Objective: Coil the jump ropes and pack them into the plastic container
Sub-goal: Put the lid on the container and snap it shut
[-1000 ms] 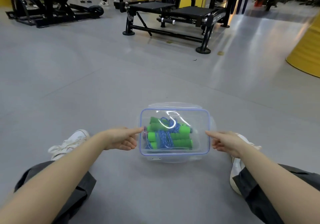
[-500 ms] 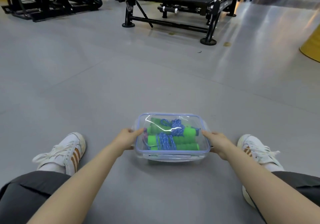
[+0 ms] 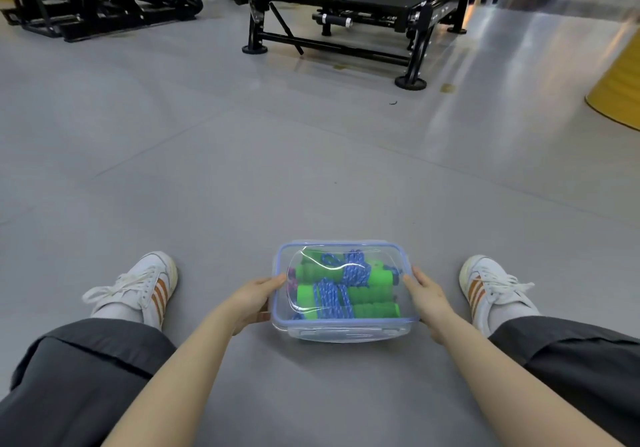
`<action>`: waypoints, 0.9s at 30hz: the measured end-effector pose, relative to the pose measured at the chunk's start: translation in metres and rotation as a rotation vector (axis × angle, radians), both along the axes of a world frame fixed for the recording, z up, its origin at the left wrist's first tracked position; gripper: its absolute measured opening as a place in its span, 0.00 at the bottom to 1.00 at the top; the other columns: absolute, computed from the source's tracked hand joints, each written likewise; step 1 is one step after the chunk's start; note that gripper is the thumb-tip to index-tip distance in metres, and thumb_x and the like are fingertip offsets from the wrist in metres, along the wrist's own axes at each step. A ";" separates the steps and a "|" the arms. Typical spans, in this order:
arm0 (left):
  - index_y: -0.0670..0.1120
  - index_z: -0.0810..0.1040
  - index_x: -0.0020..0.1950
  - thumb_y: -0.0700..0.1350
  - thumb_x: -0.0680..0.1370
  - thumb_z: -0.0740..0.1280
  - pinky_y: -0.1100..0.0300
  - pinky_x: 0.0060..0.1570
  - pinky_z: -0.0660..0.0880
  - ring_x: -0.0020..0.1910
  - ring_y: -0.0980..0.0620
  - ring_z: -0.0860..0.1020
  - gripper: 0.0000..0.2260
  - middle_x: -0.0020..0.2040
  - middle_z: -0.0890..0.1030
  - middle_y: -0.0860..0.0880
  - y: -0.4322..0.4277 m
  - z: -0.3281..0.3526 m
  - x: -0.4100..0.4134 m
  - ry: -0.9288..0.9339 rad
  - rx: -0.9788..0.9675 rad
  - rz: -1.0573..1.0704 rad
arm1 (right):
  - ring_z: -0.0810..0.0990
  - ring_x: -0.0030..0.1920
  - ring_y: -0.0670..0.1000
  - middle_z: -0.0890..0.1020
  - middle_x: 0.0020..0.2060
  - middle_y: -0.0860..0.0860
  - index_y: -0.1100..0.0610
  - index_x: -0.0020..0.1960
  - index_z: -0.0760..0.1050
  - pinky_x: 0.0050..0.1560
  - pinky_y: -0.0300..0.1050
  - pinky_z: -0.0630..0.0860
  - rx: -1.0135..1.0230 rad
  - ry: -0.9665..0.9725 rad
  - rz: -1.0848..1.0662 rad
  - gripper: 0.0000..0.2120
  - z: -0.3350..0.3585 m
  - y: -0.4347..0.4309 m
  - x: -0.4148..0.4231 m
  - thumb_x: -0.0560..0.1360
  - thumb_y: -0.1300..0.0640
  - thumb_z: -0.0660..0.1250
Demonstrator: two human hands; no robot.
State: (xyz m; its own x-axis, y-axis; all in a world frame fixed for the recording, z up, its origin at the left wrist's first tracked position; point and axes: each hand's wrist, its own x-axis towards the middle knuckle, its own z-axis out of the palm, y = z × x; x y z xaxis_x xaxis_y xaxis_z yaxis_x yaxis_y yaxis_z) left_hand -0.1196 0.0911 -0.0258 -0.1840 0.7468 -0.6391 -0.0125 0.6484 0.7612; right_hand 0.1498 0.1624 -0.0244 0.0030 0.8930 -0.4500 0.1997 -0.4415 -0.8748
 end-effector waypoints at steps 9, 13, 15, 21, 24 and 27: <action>0.40 0.75 0.66 0.51 0.77 0.67 0.56 0.62 0.66 0.66 0.46 0.71 0.22 0.66 0.74 0.46 -0.010 -0.021 0.036 0.645 0.298 0.356 | 0.66 0.69 0.60 0.69 0.69 0.59 0.52 0.72 0.64 0.71 0.57 0.60 0.088 -0.293 0.033 0.20 -0.026 0.001 -0.007 0.81 0.52 0.49; 0.42 0.77 0.65 0.50 0.77 0.67 0.60 0.60 0.67 0.64 0.47 0.74 0.19 0.63 0.79 0.46 -0.010 -0.020 0.042 0.541 0.327 0.425 | 0.69 0.68 0.56 0.72 0.67 0.54 0.58 0.71 0.66 0.70 0.50 0.63 0.132 -0.240 0.009 0.20 -0.019 -0.002 -0.011 0.81 0.56 0.49; 0.43 0.79 0.62 0.49 0.77 0.67 0.62 0.54 0.69 0.58 0.46 0.78 0.16 0.56 0.82 0.46 -0.008 -0.024 0.041 0.499 0.350 0.449 | 0.71 0.66 0.56 0.74 0.66 0.56 0.59 0.69 0.68 0.68 0.49 0.65 0.165 -0.238 0.001 0.19 -0.021 -0.002 -0.011 0.81 0.57 0.49; 0.50 0.82 0.44 0.44 0.78 0.65 0.63 0.35 0.65 0.40 0.52 0.69 0.07 0.38 0.76 0.51 -0.006 -0.027 0.043 0.396 0.414 0.517 | 0.73 0.50 0.54 0.78 0.51 0.59 0.64 0.56 0.74 0.52 0.46 0.68 0.145 -0.234 -0.033 0.17 -0.030 0.002 -0.009 0.81 0.58 0.49; 0.45 0.82 0.52 0.44 0.78 0.65 0.64 0.42 0.70 0.45 0.53 0.76 0.08 0.43 0.80 0.50 -0.005 -0.027 0.040 0.346 0.399 0.521 | 0.68 0.42 0.51 0.73 0.40 0.57 0.66 0.48 0.71 0.40 0.44 0.65 0.139 -0.192 -0.044 0.15 -0.029 0.006 -0.008 0.81 0.59 0.50; 0.41 0.77 0.60 0.42 0.77 0.67 0.59 0.56 0.72 0.53 0.49 0.77 0.12 0.56 0.80 0.46 -0.001 -0.024 0.032 0.124 0.345 0.559 | 0.69 0.43 0.53 0.73 0.40 0.55 0.60 0.47 0.69 0.40 0.44 0.65 0.115 -0.228 -0.026 0.09 -0.027 0.012 -0.008 0.80 0.60 0.51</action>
